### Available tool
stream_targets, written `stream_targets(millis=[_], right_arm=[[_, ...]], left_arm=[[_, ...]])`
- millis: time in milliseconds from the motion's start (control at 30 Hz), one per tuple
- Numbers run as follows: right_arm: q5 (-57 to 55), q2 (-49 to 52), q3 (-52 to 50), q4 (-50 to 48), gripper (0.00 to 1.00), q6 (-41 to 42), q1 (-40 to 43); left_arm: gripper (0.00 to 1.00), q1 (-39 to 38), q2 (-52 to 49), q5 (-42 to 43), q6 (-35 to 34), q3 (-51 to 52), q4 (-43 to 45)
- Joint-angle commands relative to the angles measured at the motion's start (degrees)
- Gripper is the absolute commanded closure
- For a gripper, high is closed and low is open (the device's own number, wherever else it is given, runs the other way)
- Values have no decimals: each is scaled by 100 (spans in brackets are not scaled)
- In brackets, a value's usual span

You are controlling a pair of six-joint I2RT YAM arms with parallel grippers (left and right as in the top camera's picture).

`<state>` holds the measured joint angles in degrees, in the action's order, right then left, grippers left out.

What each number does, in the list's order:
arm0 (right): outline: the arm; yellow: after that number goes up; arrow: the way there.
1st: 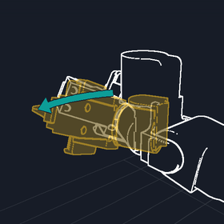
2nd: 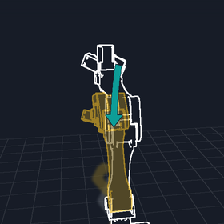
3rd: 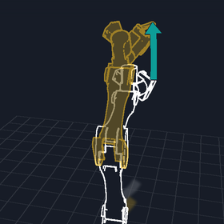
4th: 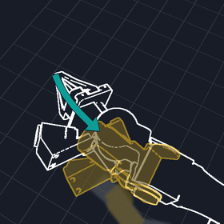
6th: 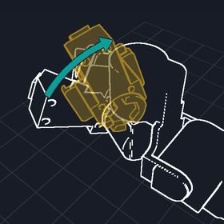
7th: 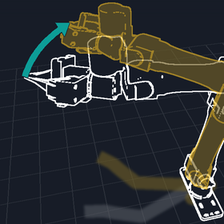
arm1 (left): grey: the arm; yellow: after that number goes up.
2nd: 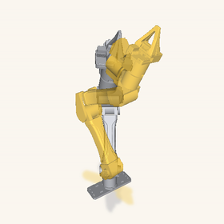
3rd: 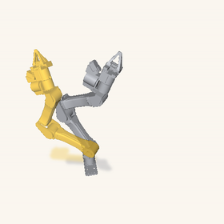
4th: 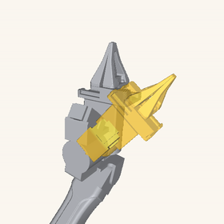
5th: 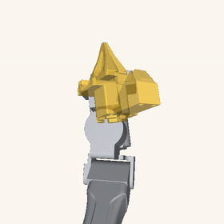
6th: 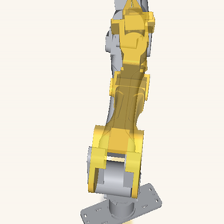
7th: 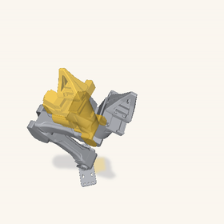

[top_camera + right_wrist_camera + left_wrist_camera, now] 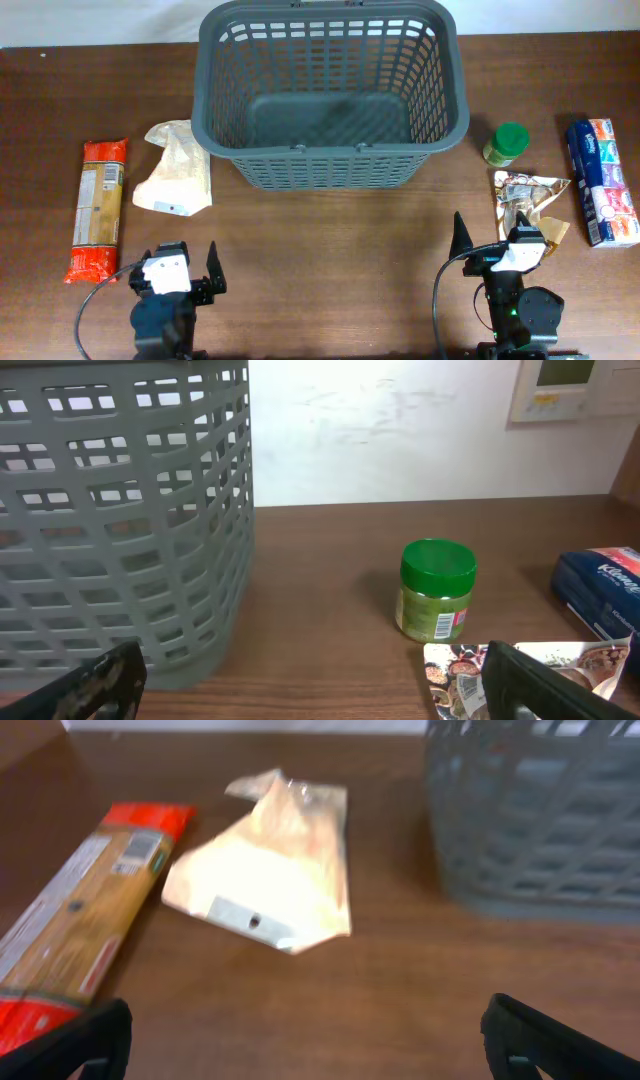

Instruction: Pack container

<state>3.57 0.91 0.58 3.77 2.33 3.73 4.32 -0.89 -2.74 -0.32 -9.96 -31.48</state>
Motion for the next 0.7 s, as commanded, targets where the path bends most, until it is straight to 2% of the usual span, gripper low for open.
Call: stream_targets(millis=[0,100,300,433,533,667], right_arm=[[116,-72,-26,24,1,-42,44],[116,-72,-26,24,1,-42,44],[116,-72,-26,24,1,-42,44],[116,-72,-26,24,1,-42,44],[116,-72,-26,24,1,-42,44],[116,-72,-26,24,1,-42,44]], left_arm=[[1,35,52,684,-57,17,227],[1,35,-63,824,-61,-144,236],[1,35,-1134,256,-55,-1091,208],[1,42,-2527,0,92,-2192,-157],[1,46,-3783,-72,518,-3213,-697],[1,192,-5117,-111,643,-4336,-1346]])
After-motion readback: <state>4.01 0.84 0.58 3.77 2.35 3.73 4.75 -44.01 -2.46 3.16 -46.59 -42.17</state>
